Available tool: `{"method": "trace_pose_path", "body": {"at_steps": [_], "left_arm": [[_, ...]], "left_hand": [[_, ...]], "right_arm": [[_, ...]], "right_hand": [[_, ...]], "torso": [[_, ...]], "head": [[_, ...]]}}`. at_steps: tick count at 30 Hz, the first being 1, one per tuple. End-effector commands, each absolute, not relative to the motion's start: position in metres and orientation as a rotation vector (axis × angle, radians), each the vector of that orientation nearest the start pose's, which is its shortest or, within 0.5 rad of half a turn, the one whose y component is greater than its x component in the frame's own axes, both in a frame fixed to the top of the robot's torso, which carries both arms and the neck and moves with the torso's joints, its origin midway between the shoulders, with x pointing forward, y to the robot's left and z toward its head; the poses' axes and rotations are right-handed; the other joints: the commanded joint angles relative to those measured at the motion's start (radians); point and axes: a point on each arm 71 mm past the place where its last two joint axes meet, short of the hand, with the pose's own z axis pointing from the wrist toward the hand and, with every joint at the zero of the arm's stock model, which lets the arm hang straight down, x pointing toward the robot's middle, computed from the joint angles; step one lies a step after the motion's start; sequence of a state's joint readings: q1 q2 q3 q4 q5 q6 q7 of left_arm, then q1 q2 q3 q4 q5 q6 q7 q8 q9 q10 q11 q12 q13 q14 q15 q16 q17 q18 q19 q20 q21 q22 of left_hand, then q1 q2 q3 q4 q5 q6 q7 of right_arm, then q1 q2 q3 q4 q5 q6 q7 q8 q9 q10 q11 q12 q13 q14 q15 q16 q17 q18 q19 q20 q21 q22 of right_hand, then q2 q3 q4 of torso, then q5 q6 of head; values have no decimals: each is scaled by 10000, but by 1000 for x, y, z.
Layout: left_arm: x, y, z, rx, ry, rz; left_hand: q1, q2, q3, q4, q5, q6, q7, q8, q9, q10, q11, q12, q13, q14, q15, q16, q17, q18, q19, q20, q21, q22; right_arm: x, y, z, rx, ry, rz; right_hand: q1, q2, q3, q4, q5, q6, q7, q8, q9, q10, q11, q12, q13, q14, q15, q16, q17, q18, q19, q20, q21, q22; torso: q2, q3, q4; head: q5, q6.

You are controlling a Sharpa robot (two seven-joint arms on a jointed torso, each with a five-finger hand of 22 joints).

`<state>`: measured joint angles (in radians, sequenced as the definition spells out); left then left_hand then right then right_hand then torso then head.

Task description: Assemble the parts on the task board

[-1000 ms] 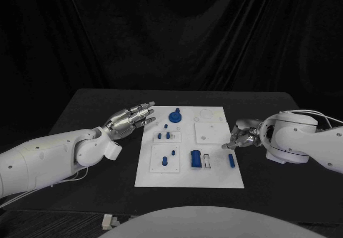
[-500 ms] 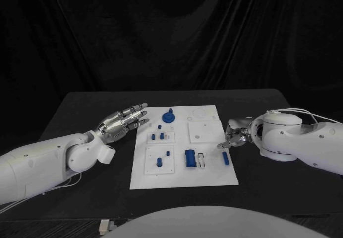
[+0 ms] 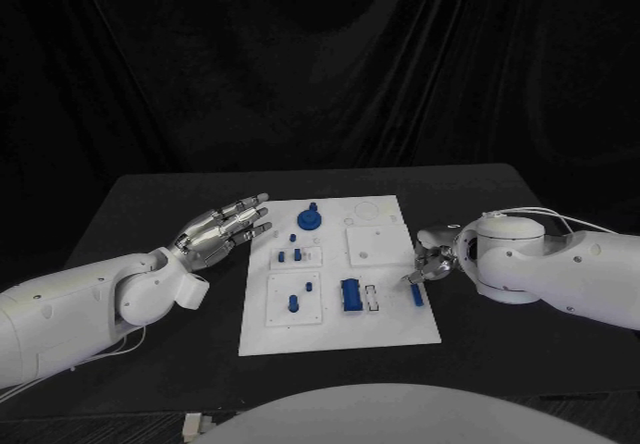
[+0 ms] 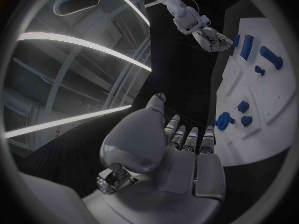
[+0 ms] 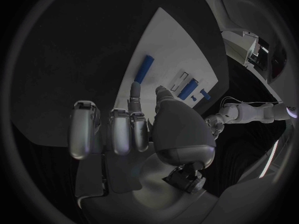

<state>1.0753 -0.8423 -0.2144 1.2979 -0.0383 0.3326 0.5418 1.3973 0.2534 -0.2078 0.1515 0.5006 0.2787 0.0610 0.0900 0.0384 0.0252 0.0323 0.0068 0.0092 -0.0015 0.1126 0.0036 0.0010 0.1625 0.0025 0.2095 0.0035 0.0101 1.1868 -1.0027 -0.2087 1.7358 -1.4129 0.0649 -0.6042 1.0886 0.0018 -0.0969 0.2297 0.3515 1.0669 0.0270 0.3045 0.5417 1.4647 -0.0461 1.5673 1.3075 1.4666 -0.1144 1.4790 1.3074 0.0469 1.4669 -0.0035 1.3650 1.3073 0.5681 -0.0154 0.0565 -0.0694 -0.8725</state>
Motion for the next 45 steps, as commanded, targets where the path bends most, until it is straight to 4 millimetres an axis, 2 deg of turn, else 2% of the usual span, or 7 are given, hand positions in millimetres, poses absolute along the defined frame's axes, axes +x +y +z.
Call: {"method": "trace_pose_path", "body": {"at_steps": [1, 19, 24, 26, 35, 42, 45], "left_arm": [[450, 251, -293, -11090, 17015, -19334], [450, 249, -294, -11087, 17056, -19381], [450, 248, -294, -11080, 17067, -19421], [450, 248, -294, -11079, 17076, -19439], [449, 248, -294, -11082, 17093, -19465], [449, 247, -295, -11088, 17115, -19487], [449, 247, -295, -11095, 17126, -19489]], "left_hand": [[2, 85, 2, -60, 60, 28, 59, 61, 12, 22, 53, 54, 9, 15, 53, -36, -10, 81, 0, 70, -6, 3], [2, 85, 2, -60, 60, 28, 59, 61, 12, 22, 53, 54, 9, 15, 53, -36, -10, 81, 0, 70, -6, 3], [4, 81, 4, -78, 66, 17, 71, 64, 10, 20, 64, 53, 8, 15, 57, -36, -10, 80, 0, 72, -6, 5], [4, 79, 4, -81, 66, 18, 72, 65, 11, 21, 65, 53, 8, 15, 57, -36, -10, 80, 0, 72, -6, 1], [5, 78, 4, -84, 68, 18, 72, 65, 10, 21, 66, 53, 8, 15, 58, -36, -10, 79, 0, 73, -6, 4], [8, 78, 7, -92, 76, 11, 74, 65, 9, 20, 68, 53, 8, 15, 60, -36, -10, 79, 0, 74, -6, 3], [8, 78, 7, -92, 76, 11, 74, 65, 9, 20, 68, 53, 8, 15, 60, -36, -10, 79, 0, 74, -6, 3]], "right_arm": [[405, -249, -267, -1210, 23050, 628], [403, -248, -276, -1573, 23398, 362], [402, -245, -279, -1649, 23521, 420], [402, -242, -282, -1710, 23596, 443], [398, -238, -291, -1843, 23833, 484], [396, -234, -293, -1608, 23699, 783], [396, -232, -292, -1418, 23508, 1009]], "right_hand": [[153, 39, 18, -125, -4, 57, 66, -227, -192, 1061, 87, 35, 2633, 637, 99, -33, 217, 27, 225, 95, -42, 1972], [322, 60, 79, -307, -48, 219, 100, -591, -518, 1061, 118, 35, 2633, 617, 156, -74, 109, 38, 212, 157, -92, 1958], [885, 4, 289, -790, 65, 296, 111, -908, -782, 1061, 121, 35, 2633, 606, 164, -99, 41, 45, 205, 166, -127, 1950], [1131, 8, 526, -1022, -399, 294, 146, -1122, -959, 1061, 150, 35, 2633, 599, 189, -114, 3, 52, 191, 186, -171, 1939], [1570, -105, 1038, -1560, -284, 182, 259, -1519, -1290, 1061, 239, 35, 2633, 568, 270, -181, -153, 69, 159, 252, -270, 1913], [2321, -117, 1818, -2399, 627, 199, 346, -1715, -1515, 1061, 330, 35, 2633, 558, 308, -200, -189, 115, 79, 296, -481, 1855], [2432, -180, 2443, -2809, 584, 291, 401, -1757, -1609, 1061, 380, 35, 2633, 553, 340, -210, -211, 119, 69, 314, -510, 1852]], "torso": [[2, -2, -3], [3, 0, -5], [2, -1, -3], [2, -2, -2], [2, -1, -4], [2, -1, -3], [2, 0, -3]], "head": [[16, -2], [38, -2], [66, -2], [68, -2], [137, -2], [151, -2], [160, -2]]}}
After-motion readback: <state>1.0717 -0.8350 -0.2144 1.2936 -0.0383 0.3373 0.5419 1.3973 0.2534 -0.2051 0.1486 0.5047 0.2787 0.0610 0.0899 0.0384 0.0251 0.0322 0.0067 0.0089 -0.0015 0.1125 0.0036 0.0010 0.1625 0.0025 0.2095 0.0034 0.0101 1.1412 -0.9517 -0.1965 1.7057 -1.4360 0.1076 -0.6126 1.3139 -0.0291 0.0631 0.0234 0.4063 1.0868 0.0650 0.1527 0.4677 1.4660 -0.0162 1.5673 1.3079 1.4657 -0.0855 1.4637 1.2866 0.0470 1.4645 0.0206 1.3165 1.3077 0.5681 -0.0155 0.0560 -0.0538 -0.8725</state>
